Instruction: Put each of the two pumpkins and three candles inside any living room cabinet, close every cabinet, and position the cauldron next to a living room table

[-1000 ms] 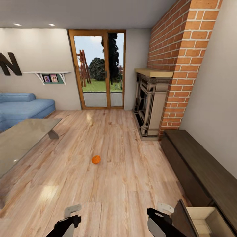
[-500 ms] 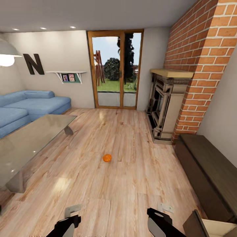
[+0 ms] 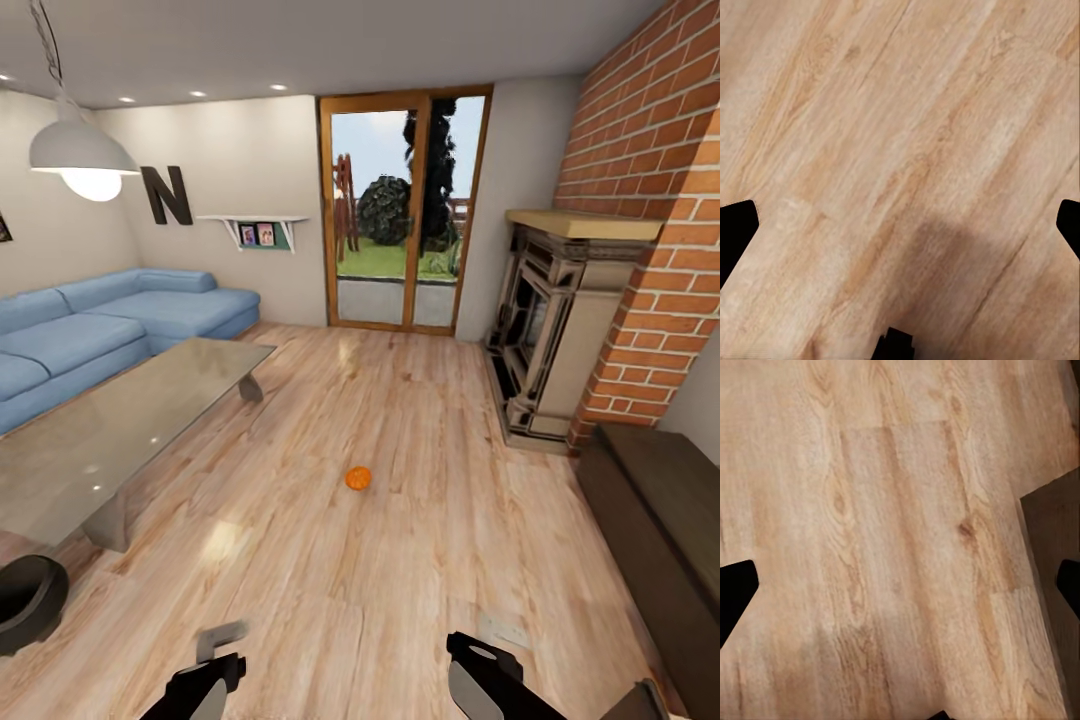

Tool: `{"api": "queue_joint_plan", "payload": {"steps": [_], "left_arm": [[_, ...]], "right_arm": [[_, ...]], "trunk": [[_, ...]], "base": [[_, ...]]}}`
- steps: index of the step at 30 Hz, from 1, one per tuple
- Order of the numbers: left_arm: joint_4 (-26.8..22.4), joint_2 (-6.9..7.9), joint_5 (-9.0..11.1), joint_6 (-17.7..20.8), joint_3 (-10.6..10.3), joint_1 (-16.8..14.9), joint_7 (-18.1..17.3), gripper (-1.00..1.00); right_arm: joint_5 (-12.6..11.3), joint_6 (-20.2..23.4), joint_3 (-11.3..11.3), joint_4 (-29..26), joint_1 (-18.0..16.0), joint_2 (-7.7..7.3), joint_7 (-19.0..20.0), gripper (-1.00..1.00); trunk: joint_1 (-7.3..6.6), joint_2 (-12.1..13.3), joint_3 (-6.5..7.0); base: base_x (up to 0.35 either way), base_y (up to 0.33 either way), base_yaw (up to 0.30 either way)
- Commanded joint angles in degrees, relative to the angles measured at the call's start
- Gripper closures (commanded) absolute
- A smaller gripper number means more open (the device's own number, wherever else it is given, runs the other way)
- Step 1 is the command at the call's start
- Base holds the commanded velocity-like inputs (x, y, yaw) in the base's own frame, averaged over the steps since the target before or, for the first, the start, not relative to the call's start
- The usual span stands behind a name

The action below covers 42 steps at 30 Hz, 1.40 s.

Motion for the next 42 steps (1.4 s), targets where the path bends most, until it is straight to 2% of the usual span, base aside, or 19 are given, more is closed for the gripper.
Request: {"api": "queue_joint_plan", "payload": {"steps": [1,42], "left_arm": [[-0.1,0.08,0.4,0.2,-0.5,0.0,0.5,-1.0],[-0.1,0.08,0.4,0.2,-0.5,0.0,0.5,-1.0]], "right_arm": [[-0.3,0.2,0.5,-0.1,-0.1,-0.05,-0.4,-1.0],[-0.3,0.2,0.5,-0.1,-0.1,-0.05,-0.4,-1.0]], "trunk": [[0.01,-0.1,-0.07],[0.01,-0.1,-0.07]], "base": [[0.0,0.0,0.274],[0.0,0.0,0.28]]}}
